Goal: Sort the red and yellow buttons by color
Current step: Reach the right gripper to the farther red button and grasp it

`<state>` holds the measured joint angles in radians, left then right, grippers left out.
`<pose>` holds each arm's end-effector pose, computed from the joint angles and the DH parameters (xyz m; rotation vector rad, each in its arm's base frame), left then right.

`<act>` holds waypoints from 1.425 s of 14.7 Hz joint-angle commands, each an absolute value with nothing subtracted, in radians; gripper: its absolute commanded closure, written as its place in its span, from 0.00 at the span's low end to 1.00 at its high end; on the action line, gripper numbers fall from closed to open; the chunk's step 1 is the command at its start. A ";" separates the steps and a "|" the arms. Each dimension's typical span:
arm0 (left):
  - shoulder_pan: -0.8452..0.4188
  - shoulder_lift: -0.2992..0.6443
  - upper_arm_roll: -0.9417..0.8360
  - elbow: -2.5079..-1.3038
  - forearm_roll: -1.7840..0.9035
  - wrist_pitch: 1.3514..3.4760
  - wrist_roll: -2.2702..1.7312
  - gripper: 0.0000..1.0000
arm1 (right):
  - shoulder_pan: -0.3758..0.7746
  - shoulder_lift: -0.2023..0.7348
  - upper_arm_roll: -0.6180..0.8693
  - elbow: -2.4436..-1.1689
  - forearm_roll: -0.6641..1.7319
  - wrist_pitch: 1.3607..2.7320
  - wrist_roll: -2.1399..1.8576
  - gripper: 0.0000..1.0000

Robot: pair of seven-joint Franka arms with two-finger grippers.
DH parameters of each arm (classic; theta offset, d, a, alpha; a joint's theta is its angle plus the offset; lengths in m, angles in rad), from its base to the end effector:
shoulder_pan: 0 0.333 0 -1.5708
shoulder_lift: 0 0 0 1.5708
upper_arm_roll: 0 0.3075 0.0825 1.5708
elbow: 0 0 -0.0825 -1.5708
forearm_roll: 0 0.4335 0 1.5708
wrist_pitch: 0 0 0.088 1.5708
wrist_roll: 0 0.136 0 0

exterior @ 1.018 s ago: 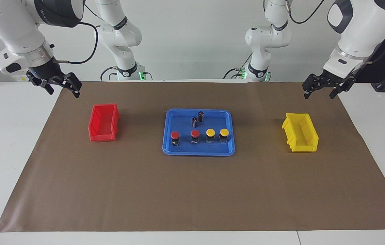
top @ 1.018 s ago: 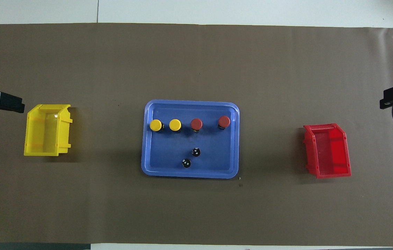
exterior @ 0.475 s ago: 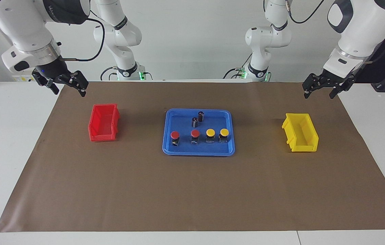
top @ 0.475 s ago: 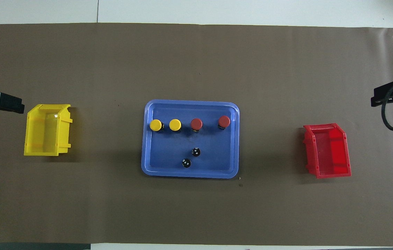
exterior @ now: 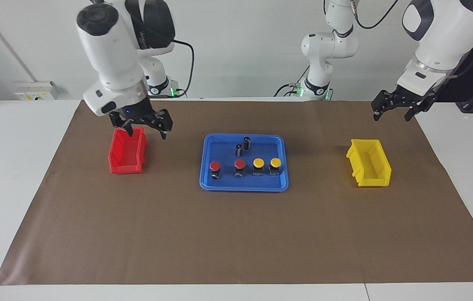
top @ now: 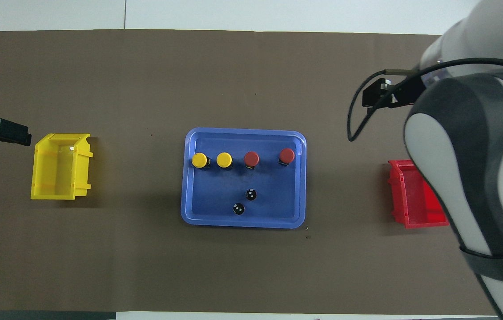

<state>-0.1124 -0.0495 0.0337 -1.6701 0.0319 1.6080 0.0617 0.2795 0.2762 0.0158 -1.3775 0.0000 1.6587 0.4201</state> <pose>0.5891 -0.0418 0.5680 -3.1034 0.2205 0.0192 0.6612 0.1999 0.5171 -3.1296 0.1965 -0.0050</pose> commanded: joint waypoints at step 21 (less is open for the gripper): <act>-0.104 -0.067 0.034 -1.678 0.025 1.563 0.064 0.00 | 0.465 0.268 0.014 -1.924 0.021 2.269 0.520 0.22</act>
<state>-0.1123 -0.0495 0.0341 -1.6701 0.0319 1.5778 0.0617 0.4629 0.2959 0.0160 -1.8831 0.0072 2.2352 0.5236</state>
